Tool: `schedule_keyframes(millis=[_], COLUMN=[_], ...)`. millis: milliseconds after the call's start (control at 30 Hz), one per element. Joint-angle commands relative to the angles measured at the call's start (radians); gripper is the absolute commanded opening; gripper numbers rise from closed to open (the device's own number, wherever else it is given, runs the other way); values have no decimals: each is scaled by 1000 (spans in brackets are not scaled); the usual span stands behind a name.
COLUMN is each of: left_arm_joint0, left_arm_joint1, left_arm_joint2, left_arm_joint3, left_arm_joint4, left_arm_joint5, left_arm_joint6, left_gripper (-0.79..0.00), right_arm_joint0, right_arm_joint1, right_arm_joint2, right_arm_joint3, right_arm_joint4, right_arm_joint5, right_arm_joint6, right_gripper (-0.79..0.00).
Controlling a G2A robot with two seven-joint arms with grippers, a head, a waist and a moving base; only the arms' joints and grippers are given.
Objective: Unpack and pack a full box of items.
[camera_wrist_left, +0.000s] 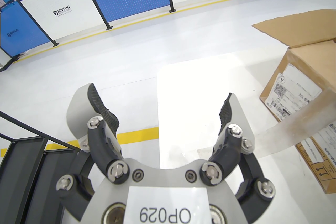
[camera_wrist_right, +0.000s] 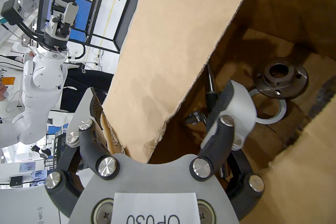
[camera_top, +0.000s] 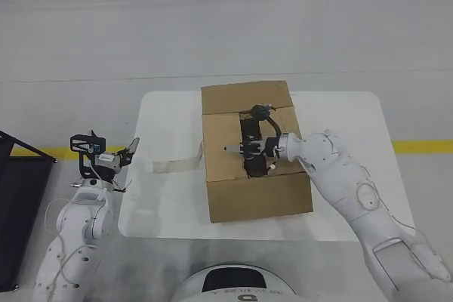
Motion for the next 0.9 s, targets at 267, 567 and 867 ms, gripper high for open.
schedule_keyframes(millis=[267, 567, 867], left_arm_joint0=[0, 0, 0], left_arm_joint1=[0, 0, 0], left_arm_joint2=[0, 0, 0], left_arm_joint3=[0, 0, 0], left_arm_joint4=[0, 0, 0], left_arm_joint5=[0, 0, 0], left_arm_joint6=[0, 0, 0], left_gripper=[0, 0, 0], right_arm_joint0=[45, 24, 59], right_arm_joint1=[-19, -12, -46], right_arm_joint2=[31, 40, -139], right_arm_joint3=[137, 34, -65], right_arm_joint4=[503, 673, 457], right_arm_joint5=[-208, -236, -211], right_arm_joint6=[242, 336, 280], right_gripper=[0, 0, 0])
